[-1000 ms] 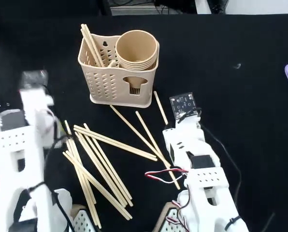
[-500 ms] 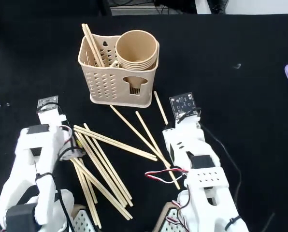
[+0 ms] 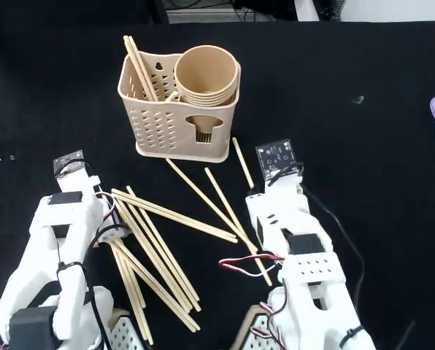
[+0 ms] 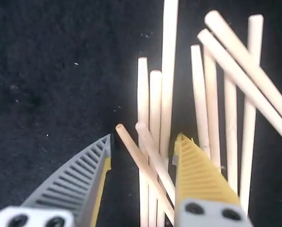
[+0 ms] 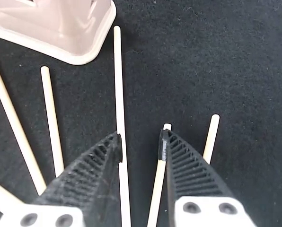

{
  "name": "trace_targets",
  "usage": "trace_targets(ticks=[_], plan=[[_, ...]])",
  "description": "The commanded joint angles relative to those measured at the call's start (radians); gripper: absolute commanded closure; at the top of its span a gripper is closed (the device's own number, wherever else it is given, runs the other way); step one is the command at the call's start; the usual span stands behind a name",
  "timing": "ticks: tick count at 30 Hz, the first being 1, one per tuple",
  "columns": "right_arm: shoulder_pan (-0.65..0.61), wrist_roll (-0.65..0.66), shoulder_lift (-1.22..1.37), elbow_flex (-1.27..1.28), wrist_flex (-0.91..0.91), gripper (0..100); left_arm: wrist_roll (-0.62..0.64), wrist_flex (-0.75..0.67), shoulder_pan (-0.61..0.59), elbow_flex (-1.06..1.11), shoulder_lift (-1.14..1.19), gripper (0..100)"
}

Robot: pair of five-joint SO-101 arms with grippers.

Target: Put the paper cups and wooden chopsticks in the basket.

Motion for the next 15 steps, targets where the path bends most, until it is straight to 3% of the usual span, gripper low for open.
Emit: trace_targets(ticks=[1, 4, 15], plan=[[-0.017, 0.011, -0.025, -0.035, 0.002, 85.7, 0.009, -0.055, 0.019, -0.019, 0.008, 81], [-0.017, 0.011, -0.025, -0.035, 0.002, 85.7, 0.009, -0.066, 0.021, -0.021, 0.006, 86], [-0.017, 0.012, -0.025, -0.035, 0.002, 85.7, 0.003, -0.264, 0.010, -0.015, 0.009, 87]])
